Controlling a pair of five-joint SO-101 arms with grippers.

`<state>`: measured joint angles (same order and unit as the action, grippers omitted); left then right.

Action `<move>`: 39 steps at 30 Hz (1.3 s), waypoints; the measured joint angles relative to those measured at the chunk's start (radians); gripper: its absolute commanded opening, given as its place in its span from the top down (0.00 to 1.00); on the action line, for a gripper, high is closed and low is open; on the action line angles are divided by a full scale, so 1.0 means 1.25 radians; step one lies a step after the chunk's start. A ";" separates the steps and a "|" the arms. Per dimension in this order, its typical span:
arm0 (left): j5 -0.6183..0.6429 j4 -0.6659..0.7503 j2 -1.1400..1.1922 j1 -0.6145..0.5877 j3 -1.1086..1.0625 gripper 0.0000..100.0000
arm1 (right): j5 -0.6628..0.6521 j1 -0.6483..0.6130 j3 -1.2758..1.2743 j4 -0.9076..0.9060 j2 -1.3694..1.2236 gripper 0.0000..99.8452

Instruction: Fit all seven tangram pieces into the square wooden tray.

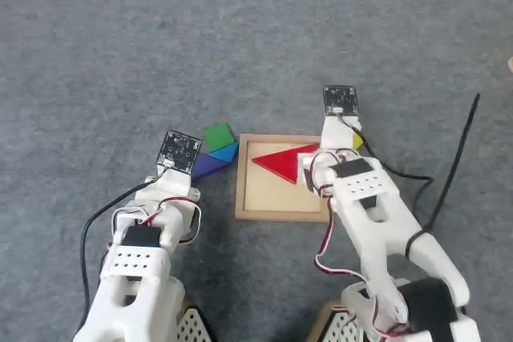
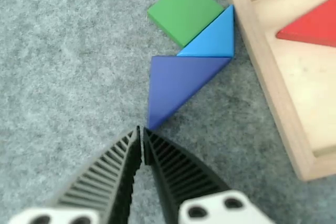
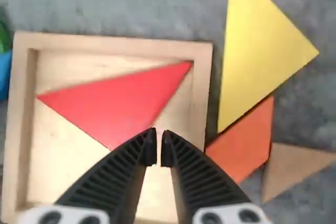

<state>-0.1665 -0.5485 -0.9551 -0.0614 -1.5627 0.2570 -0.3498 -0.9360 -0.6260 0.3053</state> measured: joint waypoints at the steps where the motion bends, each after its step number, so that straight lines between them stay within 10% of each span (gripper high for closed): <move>1: 0.000 0.000 0.000 0.000 0.000 0.99 | 0.000 -0.002 0.000 -0.009 0.000 0.97; 39: 0.000 0.000 0.000 0.000 0.000 0.99 | 0.006 -0.063 0.401 -0.016 -0.405 0.97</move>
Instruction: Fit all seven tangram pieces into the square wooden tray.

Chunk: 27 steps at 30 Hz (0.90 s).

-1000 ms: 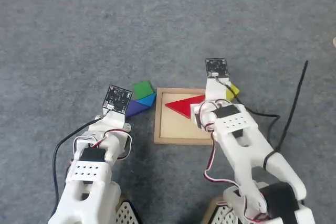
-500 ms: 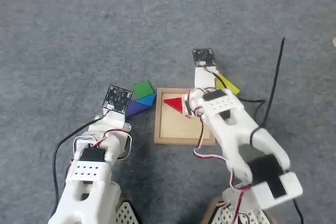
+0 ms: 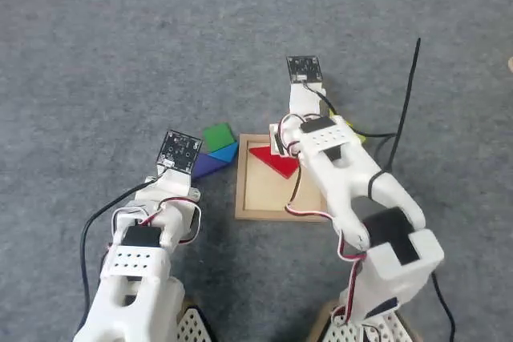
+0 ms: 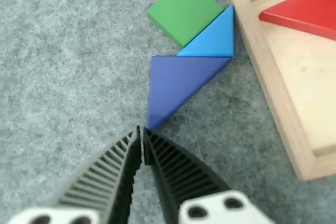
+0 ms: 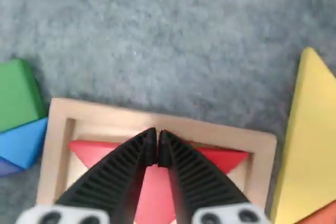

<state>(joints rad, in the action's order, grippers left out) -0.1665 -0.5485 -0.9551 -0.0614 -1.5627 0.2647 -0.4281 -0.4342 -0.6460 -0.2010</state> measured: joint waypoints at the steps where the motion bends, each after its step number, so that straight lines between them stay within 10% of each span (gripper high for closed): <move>1: 0.000 0.000 0.000 0.000 0.000 0.99 | 0.000 0.000 -0.001 -0.002 -0.002 0.97; 27: 0.000 0.000 0.000 0.000 0.000 0.99 | 0.005 -0.029 -0.389 -0.060 0.425 0.97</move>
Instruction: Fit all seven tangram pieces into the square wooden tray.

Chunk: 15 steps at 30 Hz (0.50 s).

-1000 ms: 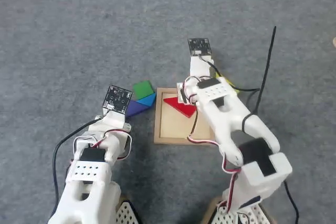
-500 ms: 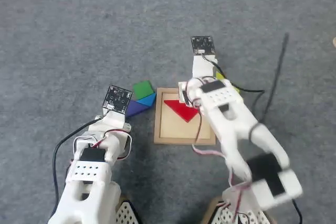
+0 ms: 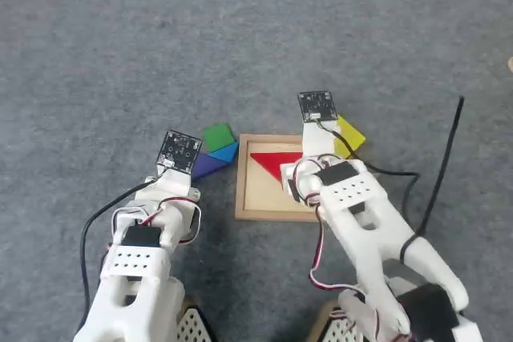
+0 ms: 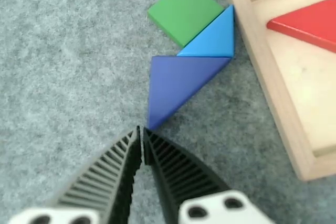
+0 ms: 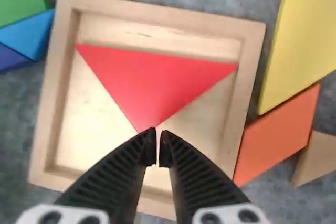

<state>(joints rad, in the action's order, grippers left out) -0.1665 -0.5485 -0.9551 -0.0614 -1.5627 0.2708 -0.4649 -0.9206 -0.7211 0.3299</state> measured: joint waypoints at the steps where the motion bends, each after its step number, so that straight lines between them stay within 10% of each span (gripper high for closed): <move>1: 0.000 0.000 0.000 0.000 0.000 0.99 | 0.000 0.001 0.000 0.000 -0.012 0.97; 15: 0.000 0.000 0.000 0.000 0.000 0.99 | 0.000 0.001 0.215 0.000 -0.291 0.97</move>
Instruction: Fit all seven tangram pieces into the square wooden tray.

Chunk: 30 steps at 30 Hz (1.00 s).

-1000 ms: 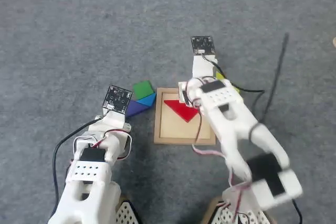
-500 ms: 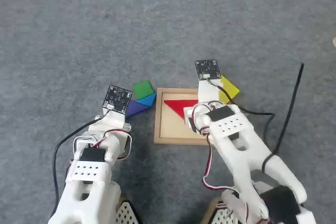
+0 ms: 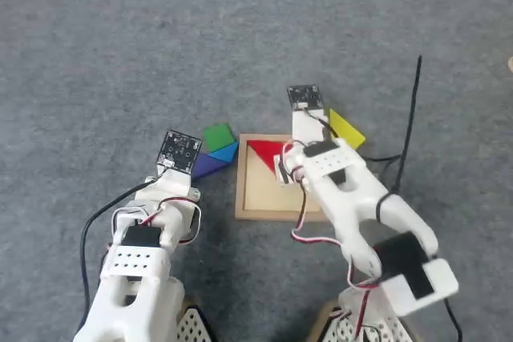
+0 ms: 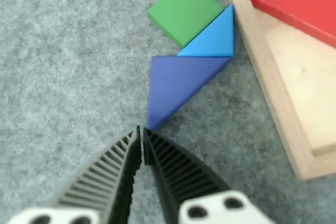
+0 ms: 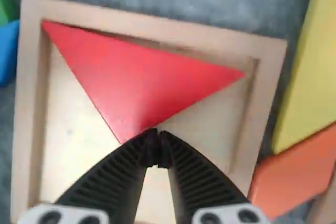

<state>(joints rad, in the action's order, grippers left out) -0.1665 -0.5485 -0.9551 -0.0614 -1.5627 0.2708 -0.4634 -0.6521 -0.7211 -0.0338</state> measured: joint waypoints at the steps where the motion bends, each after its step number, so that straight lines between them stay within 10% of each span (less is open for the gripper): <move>1: 0.000 0.000 0.000 0.000 0.000 0.99 | 0.000 0.002 0.016 0.000 -0.010 0.97; 30: 0.000 0.000 0.000 0.000 0.000 0.99 | -0.146 0.228 -0.103 -0.133 0.414 0.81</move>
<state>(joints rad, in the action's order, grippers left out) -0.1665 -0.5485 -0.9551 -0.0614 -1.5627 0.0882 -0.1780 -0.7810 -0.8869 0.4833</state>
